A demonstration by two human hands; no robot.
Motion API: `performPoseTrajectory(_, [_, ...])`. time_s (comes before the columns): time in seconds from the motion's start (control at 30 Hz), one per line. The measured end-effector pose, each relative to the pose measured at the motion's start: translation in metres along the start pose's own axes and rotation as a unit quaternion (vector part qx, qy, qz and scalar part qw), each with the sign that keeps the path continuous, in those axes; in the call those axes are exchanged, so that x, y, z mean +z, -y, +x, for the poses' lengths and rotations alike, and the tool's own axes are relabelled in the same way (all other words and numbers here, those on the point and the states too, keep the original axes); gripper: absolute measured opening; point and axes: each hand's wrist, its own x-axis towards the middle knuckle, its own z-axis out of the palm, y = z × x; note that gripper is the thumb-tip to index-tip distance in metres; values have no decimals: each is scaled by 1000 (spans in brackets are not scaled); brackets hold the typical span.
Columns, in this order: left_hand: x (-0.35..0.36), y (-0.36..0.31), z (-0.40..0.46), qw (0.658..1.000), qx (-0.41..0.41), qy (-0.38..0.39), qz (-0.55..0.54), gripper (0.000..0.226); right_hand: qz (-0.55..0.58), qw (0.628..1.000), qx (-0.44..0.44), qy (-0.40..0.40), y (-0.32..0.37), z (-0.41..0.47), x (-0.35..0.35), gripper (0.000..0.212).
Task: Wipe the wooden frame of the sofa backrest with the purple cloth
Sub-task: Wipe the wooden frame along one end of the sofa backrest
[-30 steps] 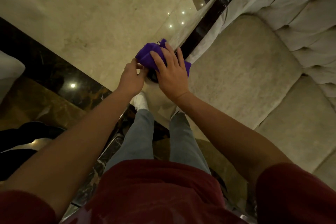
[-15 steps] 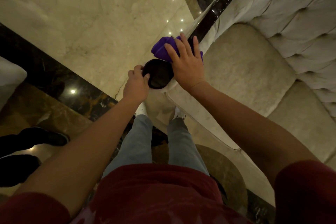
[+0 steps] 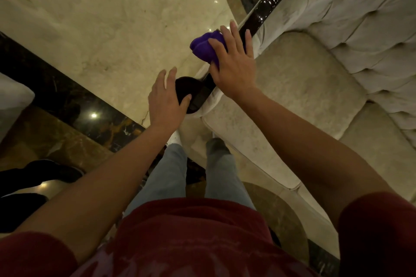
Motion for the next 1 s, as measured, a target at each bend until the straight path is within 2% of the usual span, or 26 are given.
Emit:
performPoseTrajectory(0.1, [10,-21,17,998,41,3,40,82,10,1000,-9,-1,-5,1,2,53])
performPoseTrajectory(0.23, [33,-37,26,994,-5,26,110,91,38,998,-42,-7,-20,3,3,55])
performPoseTrajectory(0.4, [41,-30,23,984,-3,-1,176,93,72,995,-66,-27,-42,11,5,55])
performPoseTrajectory(0.53, [45,-28,26,980,-5,15,198,96,97,991,-47,-75,-62,26,9,52])
performPoseTrajectory(0.73, [40,-34,29,983,-19,17,182,95,120,985,-27,-122,-84,43,8,47])
performPoseTrajectory(0.83, [32,-44,39,986,-70,61,141,102,114,986,-17,-123,-97,55,4,46])
performPoseTrajectory(0.9, [21,-55,52,988,-109,75,75,101,117,986,-19,-120,-104,64,1,45])
performPoseTrajectory(1.0, [7,-86,74,997,-68,15,-14,85,108,988,-28,-107,-102,68,-4,47])
